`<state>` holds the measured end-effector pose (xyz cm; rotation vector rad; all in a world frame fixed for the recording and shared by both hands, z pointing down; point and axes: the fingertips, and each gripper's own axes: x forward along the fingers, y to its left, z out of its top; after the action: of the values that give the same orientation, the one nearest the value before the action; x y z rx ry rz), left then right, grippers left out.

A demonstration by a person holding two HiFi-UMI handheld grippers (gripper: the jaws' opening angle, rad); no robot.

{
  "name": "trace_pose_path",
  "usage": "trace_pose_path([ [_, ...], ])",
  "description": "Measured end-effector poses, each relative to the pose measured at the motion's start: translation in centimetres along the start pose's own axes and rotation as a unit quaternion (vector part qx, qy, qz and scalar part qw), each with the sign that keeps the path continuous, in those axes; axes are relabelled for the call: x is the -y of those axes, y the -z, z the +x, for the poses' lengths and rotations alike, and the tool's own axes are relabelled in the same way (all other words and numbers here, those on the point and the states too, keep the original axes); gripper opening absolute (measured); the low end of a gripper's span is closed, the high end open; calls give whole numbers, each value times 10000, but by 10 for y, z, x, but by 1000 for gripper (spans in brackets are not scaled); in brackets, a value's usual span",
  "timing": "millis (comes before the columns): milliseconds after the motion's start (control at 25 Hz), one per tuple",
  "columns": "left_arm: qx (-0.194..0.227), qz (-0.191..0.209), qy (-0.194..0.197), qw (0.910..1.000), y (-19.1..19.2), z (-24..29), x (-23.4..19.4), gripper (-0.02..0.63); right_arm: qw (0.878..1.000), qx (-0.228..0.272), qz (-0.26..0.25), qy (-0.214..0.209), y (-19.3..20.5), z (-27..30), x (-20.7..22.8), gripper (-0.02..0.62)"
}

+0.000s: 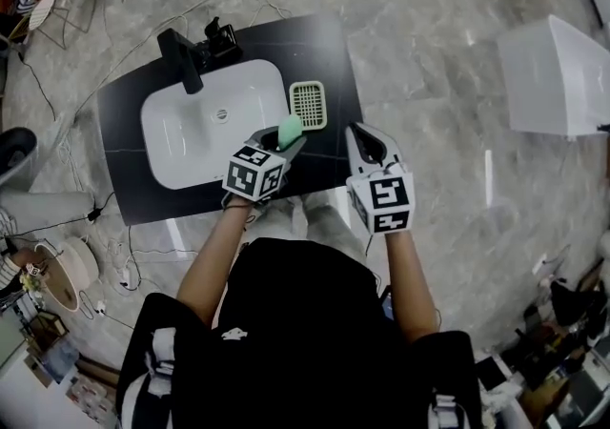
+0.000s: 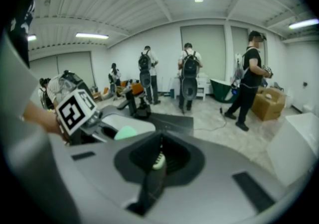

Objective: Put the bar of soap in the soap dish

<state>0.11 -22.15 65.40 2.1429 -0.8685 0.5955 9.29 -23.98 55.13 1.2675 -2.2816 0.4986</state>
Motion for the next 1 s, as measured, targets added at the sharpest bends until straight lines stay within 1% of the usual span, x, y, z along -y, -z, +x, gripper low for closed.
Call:
trace_pose_path([
  [240, -127, -349, 91, 9993, -3, 31, -14, 149, 9996, -257, 6, -64, 17, 12, 5, 35],
  [440, -446, -660, 122, 9967, -3, 55, -26, 149, 9991, -410, -12, -94, 27, 19, 8, 35],
  [600, -608, -895, 113, 9941, -7, 68, -35, 149, 9984, -543, 119, -77, 36, 23, 14, 35],
  [760, -576, -1271, 125, 9901, -12, 79, -44, 149, 9978, -625, 222, -57, 44, 27, 18, 35],
  [880, -597, -1405, 123, 9882, -12, 85, -46, 149, 9973, -681, 250, -61, 48, 29, 19, 35],
  [1000, -660, -1456, 116, 9871, -11, 90, -45, 150, 9971, -729, 213, -57, 50, 32, 18, 35],
])
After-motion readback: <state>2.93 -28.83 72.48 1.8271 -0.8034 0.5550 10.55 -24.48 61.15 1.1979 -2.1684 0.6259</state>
